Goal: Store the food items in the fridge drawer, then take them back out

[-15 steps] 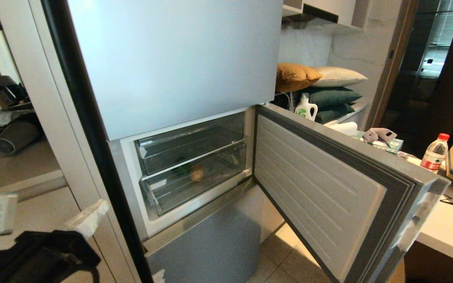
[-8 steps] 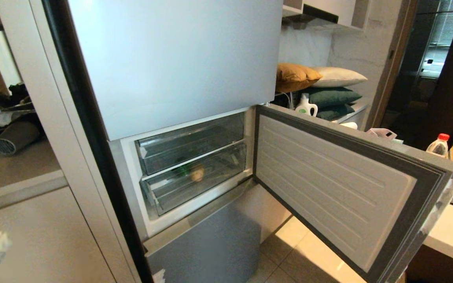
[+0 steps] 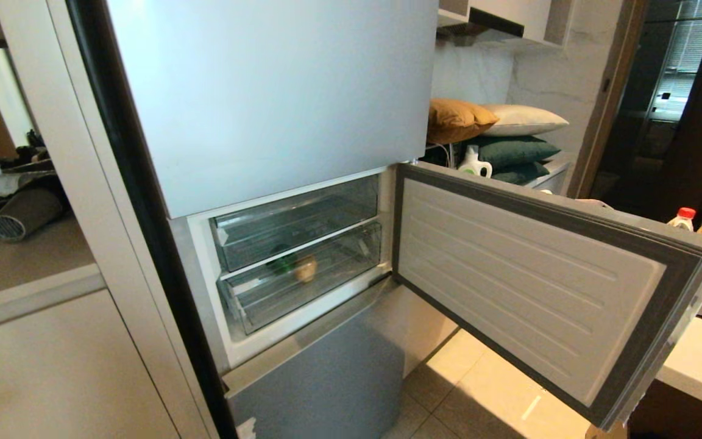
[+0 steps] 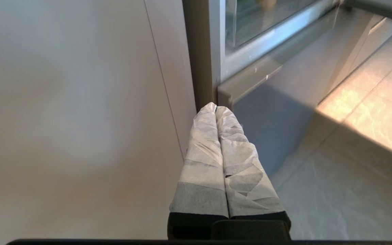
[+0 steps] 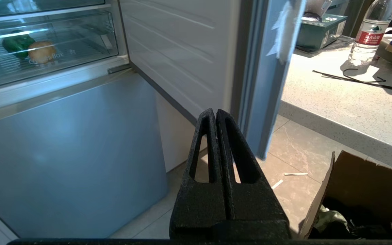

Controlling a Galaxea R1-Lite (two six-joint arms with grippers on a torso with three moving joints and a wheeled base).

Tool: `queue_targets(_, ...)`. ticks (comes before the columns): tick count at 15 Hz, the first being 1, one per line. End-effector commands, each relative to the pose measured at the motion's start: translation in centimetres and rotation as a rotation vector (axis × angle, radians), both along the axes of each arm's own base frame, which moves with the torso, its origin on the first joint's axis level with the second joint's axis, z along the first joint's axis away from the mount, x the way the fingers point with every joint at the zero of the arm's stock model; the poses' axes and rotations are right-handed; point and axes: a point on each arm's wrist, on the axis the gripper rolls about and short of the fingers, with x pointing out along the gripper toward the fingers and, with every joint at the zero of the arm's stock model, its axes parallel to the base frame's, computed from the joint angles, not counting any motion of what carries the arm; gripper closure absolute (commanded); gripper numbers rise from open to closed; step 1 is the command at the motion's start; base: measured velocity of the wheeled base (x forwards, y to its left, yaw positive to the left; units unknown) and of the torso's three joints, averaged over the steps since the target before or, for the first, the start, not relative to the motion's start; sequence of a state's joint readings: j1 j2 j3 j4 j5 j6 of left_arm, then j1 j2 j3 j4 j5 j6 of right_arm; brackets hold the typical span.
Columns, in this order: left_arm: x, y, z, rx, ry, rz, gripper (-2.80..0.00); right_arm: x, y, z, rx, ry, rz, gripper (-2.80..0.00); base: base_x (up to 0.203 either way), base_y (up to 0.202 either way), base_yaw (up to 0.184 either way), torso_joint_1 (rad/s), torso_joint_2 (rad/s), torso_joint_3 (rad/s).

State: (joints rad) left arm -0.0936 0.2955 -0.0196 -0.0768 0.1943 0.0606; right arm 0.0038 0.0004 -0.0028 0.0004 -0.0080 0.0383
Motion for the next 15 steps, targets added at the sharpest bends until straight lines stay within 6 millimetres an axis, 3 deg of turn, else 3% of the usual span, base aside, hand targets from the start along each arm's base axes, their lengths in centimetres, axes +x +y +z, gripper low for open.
queue_targets(1, -0.04, 0.01, 0.2, -0.005, -0.044, 0.005, 0.0, 0.02, 0.0, -0.02, 0.0, 0.002, 0.001, 0.0, 0.0, 0.0, 0.0, 0.0, 0.0, 0.0)
queue_targets(3, -0.14, 0.04, 0.06, 0.0, -0.006, 0.016, 0.0, 0.0, 0.0, 0.01, 0.0, 0.0, 0.001, 0.0, 0.0, 0.0, 0.0, 0.0, 0.0, 0.0)
queue_targets(6, -0.19, 0.36, 0.2, -0.015, -0.026, 0.165, 0.0, 0.01, 0.0, 0.02, 0.0, 0.0, 0.001, 0.0, 0.0, 0.0, 0.0, 0.0, 0.0, 0.0)
queue_targets(15, -0.64, 0.18, 0.04, 0.005, 0.017, 0.219, 0.0, 0.0, 0.0, 0.01, 0.0, -0.001, 0.001, 0.0, 0.0, 0.0, 0.0, 0.0, 0.0, 0.0)
